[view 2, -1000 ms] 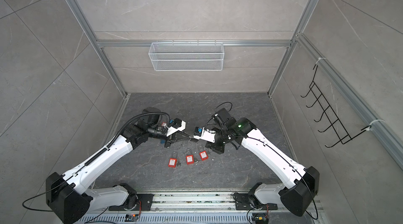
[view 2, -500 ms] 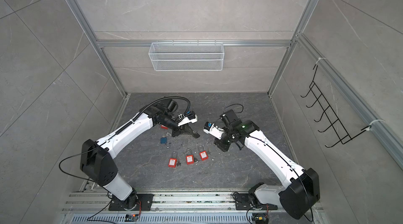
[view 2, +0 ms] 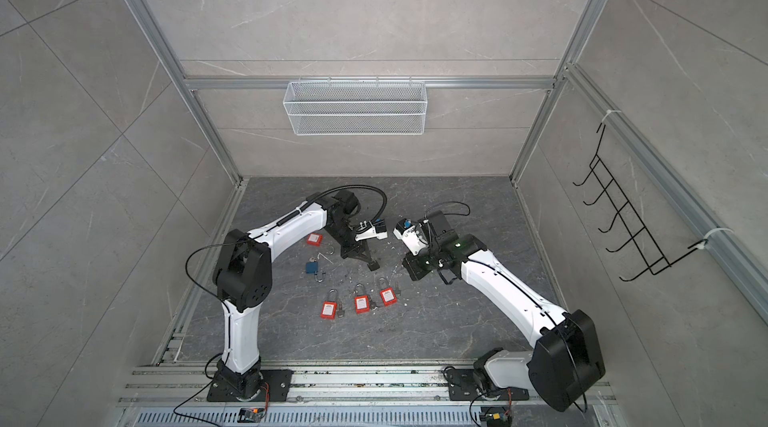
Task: Lock with the key
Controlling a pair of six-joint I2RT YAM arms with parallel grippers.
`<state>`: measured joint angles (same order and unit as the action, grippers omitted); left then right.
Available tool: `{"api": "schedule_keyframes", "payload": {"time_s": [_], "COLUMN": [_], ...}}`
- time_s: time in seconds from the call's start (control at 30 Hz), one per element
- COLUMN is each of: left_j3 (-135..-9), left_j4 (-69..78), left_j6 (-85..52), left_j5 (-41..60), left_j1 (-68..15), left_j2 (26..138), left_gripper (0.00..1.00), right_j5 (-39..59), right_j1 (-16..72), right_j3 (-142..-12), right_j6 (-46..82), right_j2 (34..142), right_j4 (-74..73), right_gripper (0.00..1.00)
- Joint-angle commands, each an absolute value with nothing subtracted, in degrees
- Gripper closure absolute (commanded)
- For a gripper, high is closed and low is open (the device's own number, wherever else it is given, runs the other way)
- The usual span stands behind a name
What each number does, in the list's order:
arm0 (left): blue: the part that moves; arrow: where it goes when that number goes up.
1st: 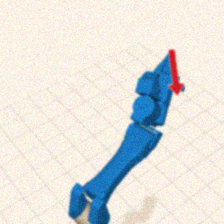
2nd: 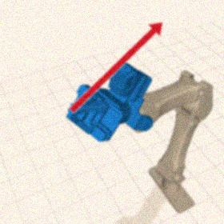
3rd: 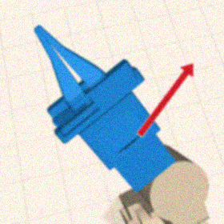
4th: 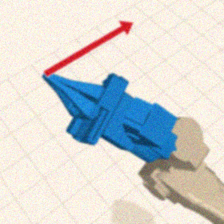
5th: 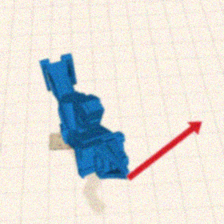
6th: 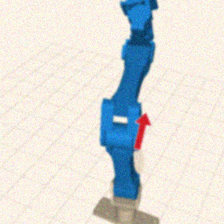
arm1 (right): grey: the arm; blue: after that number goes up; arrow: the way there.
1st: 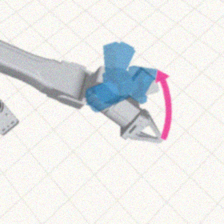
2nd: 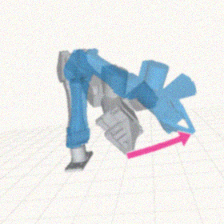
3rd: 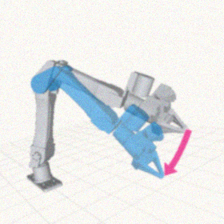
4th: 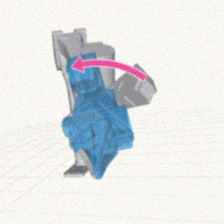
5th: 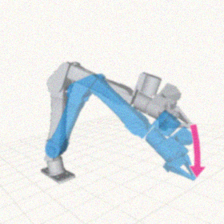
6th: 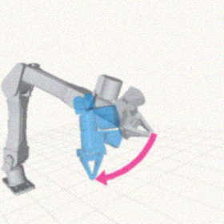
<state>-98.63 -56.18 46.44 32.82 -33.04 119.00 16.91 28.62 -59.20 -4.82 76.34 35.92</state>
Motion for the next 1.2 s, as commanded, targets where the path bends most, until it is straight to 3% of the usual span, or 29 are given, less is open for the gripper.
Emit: {"api": "schedule_keyframes", "payload": {"time_s": [0.0,0.2,0.73,0.8,0.97,1.17], "left_j3": [-102.02,-105.78,-114.87,-115.77,-117.15,-118.04], "left_j4": [-58.95,-59.46,-62.48,-62.27,-61.17,-59.34], "left_j6": [44.61,41.99,39.72,39.56,38.93,37.48], "left_j5": [31.98,30.12,26.12,24.67,23.50,22.02], "left_j1": [-33.87,-34.54,-35.42,-35.46,-35.41,-35.26], "left_j2": [121.27,126.64,135.12,135.47,135.75,134.67], "left_gripper": [1.00,1.00,1.00,0.91,0.84,0.65], "right_j5": [17.59,21.95,22.64,22.67,22.02,20.72], "right_j1": [28.49,28.48,28.52,28.48,28.53,28.52], "right_j3": [-57.77,-56.04,-51.34,-51.01,-50.45,-50.72], "right_j6": [-0.05,4.05,11.14,12.39,14.45,15.83], "right_j2": [76.90,79.09,83.70,84.26,86.03,87.60], "right_j4": [32.40,29.96,23.56,22.15,20.58,20.14], "right_gripper": [1.00,1.00,1.00,1.00,1.00,1.00]}}
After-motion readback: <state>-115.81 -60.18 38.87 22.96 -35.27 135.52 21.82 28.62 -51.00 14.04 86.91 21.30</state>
